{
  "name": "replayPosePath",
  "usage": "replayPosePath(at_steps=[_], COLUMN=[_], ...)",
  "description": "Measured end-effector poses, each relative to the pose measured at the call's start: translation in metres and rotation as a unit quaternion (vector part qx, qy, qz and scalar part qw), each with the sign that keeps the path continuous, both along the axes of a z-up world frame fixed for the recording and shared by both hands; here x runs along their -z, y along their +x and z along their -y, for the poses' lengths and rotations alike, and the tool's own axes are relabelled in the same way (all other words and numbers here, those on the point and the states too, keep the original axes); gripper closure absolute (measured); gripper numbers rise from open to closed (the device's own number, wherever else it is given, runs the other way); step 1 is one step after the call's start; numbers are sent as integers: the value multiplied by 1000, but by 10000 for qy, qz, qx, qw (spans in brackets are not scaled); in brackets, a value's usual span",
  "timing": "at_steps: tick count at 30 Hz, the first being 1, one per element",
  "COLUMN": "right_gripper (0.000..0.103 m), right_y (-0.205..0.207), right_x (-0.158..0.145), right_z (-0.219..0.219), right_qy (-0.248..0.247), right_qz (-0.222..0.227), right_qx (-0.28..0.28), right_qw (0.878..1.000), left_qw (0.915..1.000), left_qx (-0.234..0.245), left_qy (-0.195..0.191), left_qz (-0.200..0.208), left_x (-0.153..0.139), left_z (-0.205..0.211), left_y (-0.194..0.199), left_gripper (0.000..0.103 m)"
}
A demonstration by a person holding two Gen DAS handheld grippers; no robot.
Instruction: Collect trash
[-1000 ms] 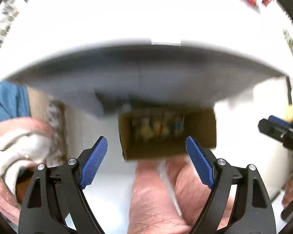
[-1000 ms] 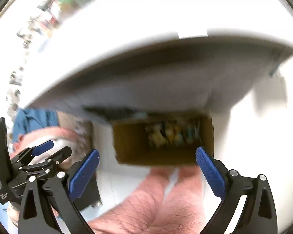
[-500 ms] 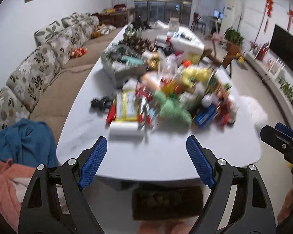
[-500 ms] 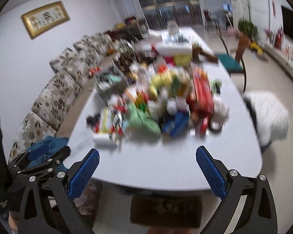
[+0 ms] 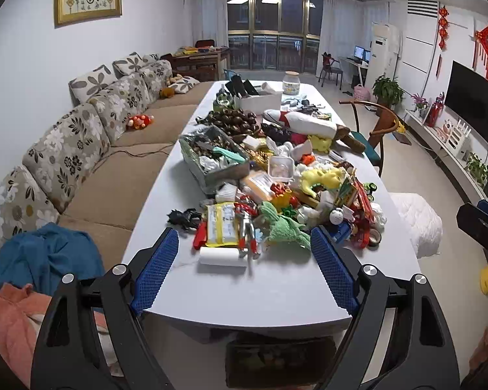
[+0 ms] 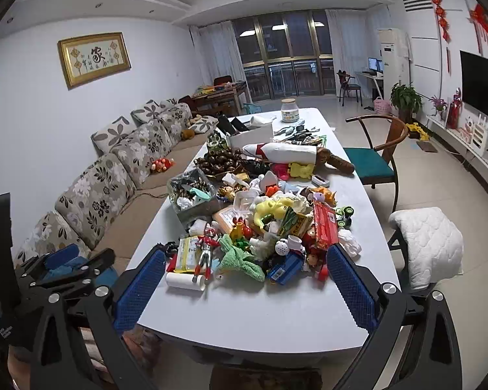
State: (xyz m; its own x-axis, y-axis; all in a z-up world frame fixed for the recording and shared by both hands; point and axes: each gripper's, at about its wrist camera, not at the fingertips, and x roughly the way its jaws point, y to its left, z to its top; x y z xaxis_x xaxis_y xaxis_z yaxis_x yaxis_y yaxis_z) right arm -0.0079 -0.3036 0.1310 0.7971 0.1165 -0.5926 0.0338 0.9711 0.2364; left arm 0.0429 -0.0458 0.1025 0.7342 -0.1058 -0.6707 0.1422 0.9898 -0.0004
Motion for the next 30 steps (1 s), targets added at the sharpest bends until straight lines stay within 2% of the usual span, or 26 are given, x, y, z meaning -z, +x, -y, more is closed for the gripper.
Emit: replayPosePath(at_steps=[10, 30], right_gripper=[5, 5], right_y=[-5, -5], right_x=[-6, -7], right_z=[-4, -7], right_qy=[4, -12], right_qz=[59, -5], right_qx=[-78, -111], right_qw=[10000, 9999], left_qw=[9999, 9999], left_qx=[-107, -61], left_qy=[-105, -147], left_qz=[53, 36], left_x=[-10, -15], left_z=[-13, -9], left_y=[-2, -4], left_gripper=[22, 22])
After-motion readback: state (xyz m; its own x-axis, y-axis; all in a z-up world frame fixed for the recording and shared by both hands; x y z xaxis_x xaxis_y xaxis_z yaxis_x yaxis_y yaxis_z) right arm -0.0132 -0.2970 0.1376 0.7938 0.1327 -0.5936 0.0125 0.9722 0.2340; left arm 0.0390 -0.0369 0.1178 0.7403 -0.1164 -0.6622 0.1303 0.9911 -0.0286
